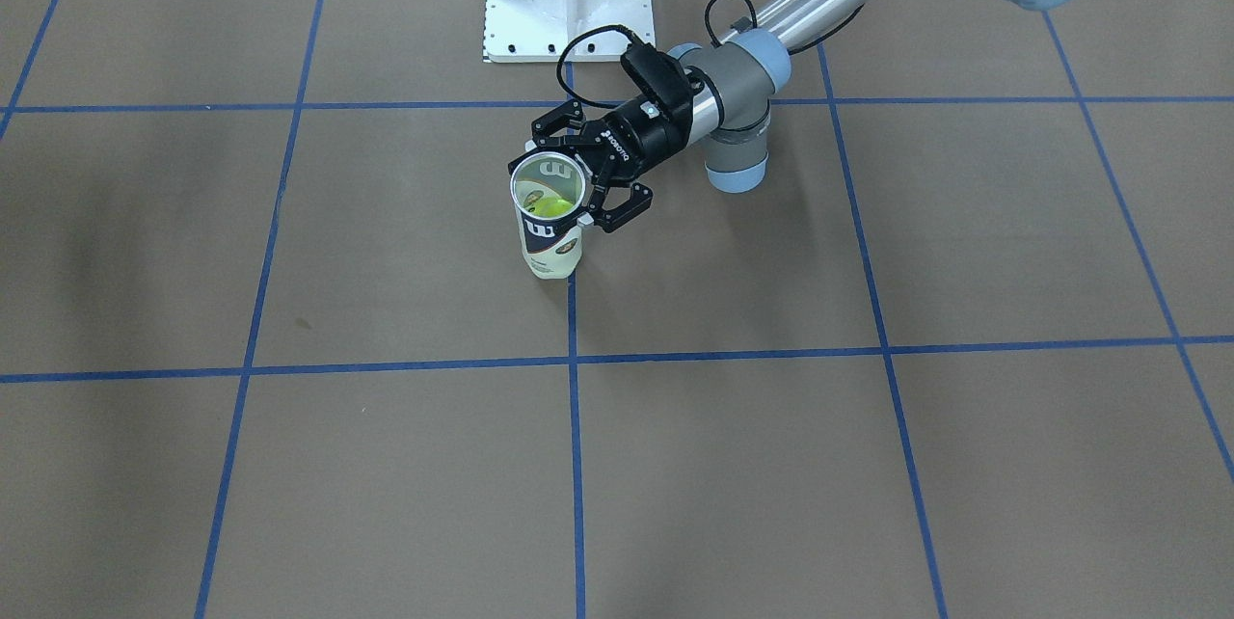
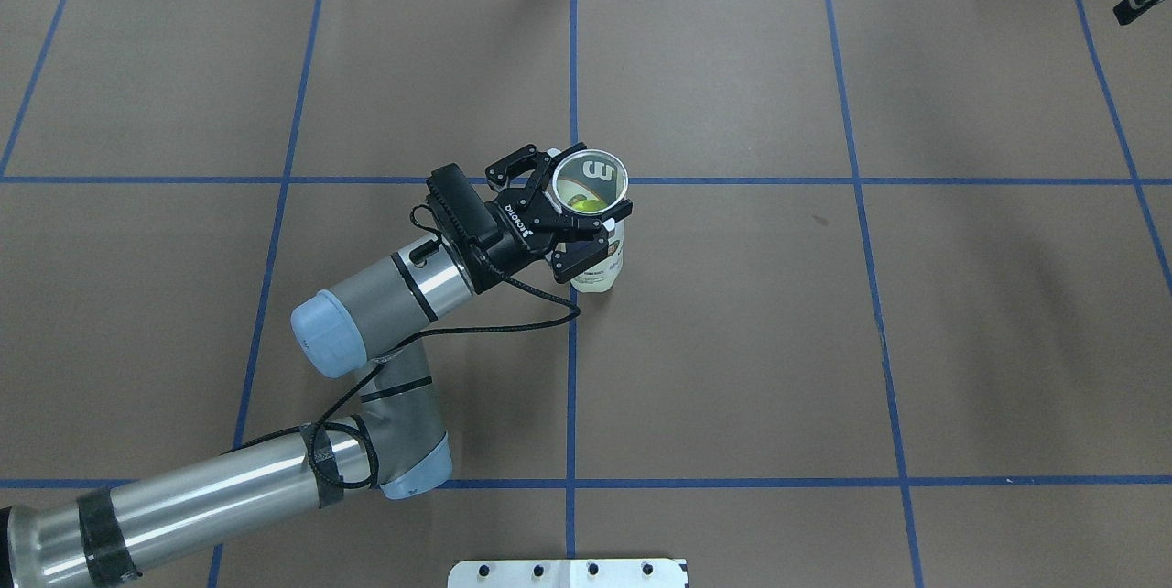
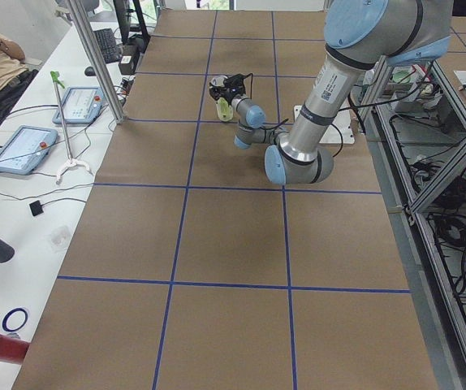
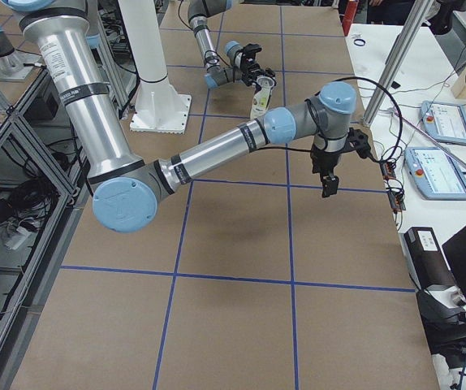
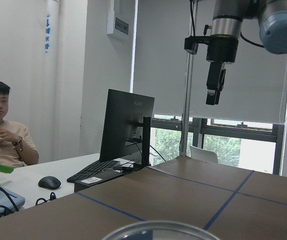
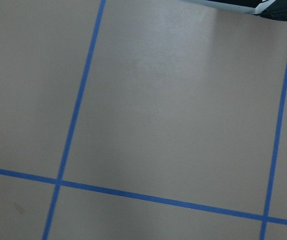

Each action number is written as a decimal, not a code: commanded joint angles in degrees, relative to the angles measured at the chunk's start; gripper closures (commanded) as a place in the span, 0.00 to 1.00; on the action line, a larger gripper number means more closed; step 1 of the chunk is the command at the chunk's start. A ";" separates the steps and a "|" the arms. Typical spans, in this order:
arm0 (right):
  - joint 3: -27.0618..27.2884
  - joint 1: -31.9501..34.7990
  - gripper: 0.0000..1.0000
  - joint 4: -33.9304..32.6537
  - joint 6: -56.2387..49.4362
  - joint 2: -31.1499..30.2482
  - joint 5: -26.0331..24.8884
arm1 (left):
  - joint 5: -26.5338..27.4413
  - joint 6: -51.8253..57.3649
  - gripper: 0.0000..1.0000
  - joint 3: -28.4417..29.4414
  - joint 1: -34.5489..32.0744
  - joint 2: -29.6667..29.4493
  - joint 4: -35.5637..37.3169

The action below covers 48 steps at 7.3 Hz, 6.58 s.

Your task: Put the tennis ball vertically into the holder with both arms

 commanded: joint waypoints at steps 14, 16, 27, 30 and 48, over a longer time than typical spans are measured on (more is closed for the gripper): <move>-3.05 9.11 0.00 12.01 -11.55 -21.00 0.89 | -47.79 -0.07 0.01 -34.86 -42.66 27.65 50.87; -2.96 9.11 0.00 12.63 -11.64 -21.53 0.81 | -63.50 0.80 0.02 -30.66 -55.08 28.62 63.17; -5.42 9.11 0.00 12.63 -11.46 -21.45 0.72 | -50.02 31.04 0.01 -21.93 -69.20 38.47 107.19; -5.42 9.02 0.00 12.55 -11.37 -21.27 0.63 | -54.39 30.96 0.01 -23.51 -69.29 38.38 120.06; -7.27 8.93 0.00 12.63 -11.37 -21.27 0.89 | -61.62 31.22 0.00 -28.35 -69.11 39.60 117.46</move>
